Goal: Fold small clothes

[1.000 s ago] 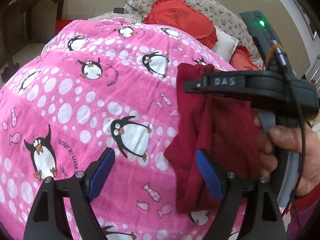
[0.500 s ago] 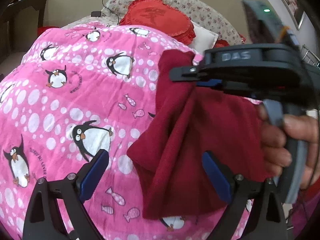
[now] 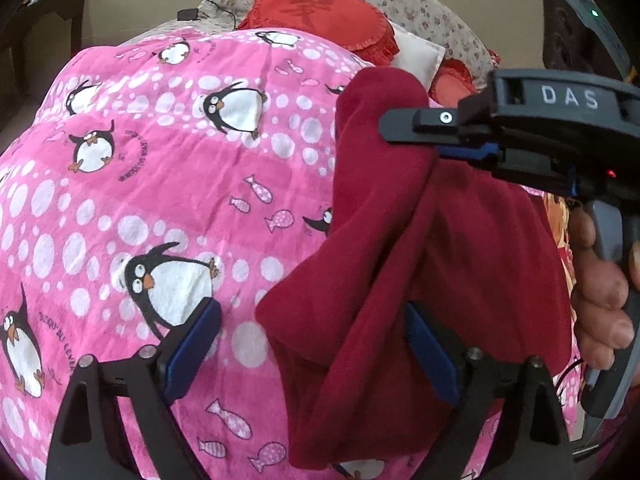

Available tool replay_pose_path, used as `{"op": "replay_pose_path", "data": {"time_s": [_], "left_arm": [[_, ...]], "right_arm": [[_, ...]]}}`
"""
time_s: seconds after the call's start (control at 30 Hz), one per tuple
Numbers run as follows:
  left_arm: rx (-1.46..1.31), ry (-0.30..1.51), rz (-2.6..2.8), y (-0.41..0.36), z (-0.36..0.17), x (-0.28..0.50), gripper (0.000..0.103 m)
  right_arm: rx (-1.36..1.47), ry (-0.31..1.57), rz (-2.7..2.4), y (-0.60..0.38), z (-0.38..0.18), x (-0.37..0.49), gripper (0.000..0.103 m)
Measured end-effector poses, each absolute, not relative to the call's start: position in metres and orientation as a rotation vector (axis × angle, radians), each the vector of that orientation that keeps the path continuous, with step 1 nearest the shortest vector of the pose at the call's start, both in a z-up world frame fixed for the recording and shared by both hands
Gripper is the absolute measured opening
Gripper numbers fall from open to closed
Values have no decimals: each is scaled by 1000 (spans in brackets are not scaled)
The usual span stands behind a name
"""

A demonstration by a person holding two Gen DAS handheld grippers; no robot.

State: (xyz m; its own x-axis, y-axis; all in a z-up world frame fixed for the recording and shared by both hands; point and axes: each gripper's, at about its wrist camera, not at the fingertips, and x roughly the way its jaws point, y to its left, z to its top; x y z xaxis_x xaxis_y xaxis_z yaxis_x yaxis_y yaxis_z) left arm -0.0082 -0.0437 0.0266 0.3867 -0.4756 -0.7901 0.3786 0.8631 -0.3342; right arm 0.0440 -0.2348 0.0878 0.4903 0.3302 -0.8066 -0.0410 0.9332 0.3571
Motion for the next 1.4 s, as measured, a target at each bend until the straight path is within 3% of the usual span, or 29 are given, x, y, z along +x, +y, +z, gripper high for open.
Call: {"op": "replay_pose_path", "data": {"time_s": [0.27,0.5,0.67,0.77,0.93,1.4], "left_arm": [[-76,1048,-581,-58,26,-8,73],[-60,1048,-572,-66,31,-8,65],[-52,1015,-600,-70,57,-19,40],[-52,973,-643,-78,80,-27,34],[-50,921,-742,-111,113,-39,27],[45,906,-876,-204,134,-68,26]], "right_arm": [[328,1036,234,-238,85,44,0],[335,1030,240,-242,86,40,0],[338,1016,245,-249,92,34,0],[339,991,243,-262,103,27,0],[366,944,215,-296,122,12,0],[447,836,113,-391,151,-45,0]]}}
